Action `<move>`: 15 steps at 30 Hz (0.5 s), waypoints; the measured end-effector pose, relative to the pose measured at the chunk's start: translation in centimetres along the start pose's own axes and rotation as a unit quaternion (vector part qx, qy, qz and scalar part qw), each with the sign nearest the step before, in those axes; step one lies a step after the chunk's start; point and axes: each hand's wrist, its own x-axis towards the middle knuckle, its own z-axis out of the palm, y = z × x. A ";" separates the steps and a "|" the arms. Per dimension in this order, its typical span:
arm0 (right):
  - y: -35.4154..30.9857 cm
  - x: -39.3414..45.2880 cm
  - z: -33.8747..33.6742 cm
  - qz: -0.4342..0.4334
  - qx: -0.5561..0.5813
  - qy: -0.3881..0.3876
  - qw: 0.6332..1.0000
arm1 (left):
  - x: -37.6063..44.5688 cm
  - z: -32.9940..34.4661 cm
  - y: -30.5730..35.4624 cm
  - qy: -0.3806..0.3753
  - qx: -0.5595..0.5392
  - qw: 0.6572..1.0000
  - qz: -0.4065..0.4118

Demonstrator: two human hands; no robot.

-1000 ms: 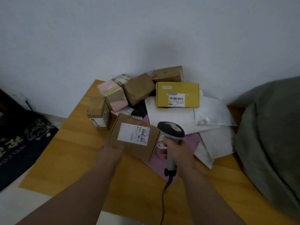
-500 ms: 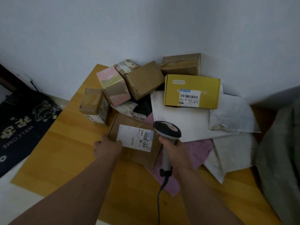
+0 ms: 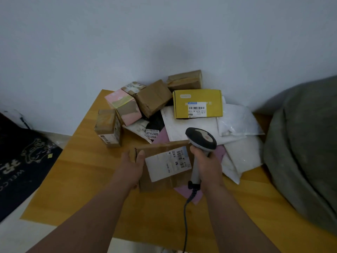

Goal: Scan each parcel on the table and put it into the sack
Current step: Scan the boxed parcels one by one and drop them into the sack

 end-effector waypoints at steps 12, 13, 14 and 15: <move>-0.5 -9.9 -0.8 -0.061 0.069 0.082 0.992 | -8.2 -4.6 -1.4 -0.187 0.007 0.980 0.061; -0.6 -10.6 -0.7 -0.070 0.073 0.100 0.990 | -8.6 -4.6 -1.7 -0.180 0.003 0.981 0.068; -0.5 -11.2 -0.7 -0.081 0.073 0.116 0.987 | -8.9 -4.6 -1.9 -0.169 -0.008 0.983 0.074; -0.5 -11.6 -1.0 -0.089 0.072 0.128 0.985 | -9.1 -4.6 -2.2 -0.157 -0.031 0.984 0.074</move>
